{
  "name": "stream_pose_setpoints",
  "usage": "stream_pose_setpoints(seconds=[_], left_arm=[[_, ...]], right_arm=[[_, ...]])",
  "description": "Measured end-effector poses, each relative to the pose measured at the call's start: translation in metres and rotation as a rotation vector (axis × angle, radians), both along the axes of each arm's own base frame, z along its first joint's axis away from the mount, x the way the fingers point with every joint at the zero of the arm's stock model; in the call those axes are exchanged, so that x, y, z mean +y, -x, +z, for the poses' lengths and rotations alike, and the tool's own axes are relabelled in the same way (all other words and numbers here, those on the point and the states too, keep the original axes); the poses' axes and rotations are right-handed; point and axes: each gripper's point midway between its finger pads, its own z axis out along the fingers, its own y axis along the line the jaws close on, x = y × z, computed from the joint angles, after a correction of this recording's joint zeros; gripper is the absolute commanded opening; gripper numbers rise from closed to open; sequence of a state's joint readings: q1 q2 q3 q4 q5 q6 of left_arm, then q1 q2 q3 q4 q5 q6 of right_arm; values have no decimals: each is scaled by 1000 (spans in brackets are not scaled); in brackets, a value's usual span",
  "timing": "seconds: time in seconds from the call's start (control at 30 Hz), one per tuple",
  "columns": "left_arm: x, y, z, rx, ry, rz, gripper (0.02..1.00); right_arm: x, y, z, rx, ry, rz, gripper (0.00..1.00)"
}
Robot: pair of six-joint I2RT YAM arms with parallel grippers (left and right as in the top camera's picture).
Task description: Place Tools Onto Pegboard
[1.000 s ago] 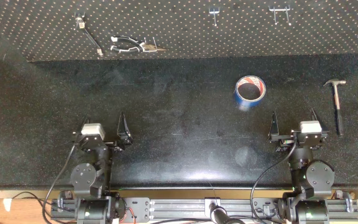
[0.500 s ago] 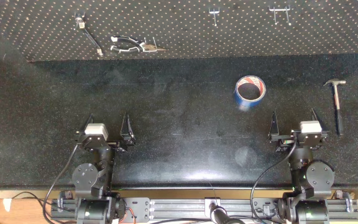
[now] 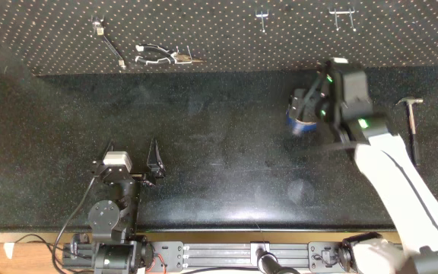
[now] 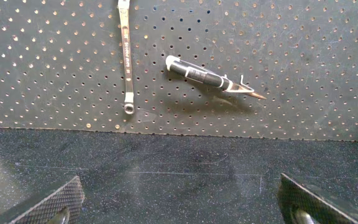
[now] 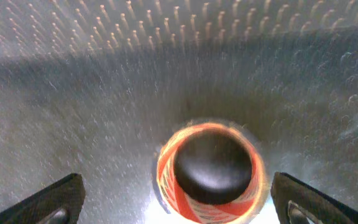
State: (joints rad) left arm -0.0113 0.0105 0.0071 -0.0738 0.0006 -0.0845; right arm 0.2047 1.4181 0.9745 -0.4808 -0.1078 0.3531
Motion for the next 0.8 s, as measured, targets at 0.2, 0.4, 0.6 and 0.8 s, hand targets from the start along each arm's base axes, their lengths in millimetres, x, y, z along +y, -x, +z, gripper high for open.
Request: stream_pose_setpoints(seconds=[0.2,0.4,0.6,0.8], left_arm=[[0,0,0,1,0,0,996],[0,0,0,1,0,0,996],[0,0,0,0,0,0,996],[0,0,0,0,0,0,996]], right_arm=[[19,-15,-74,312,46,40,976],[25,-9,-103,379,73,84,77],[36,-51,-8,13,34,137,75],[57,8,191,-494,-50,234,75]])
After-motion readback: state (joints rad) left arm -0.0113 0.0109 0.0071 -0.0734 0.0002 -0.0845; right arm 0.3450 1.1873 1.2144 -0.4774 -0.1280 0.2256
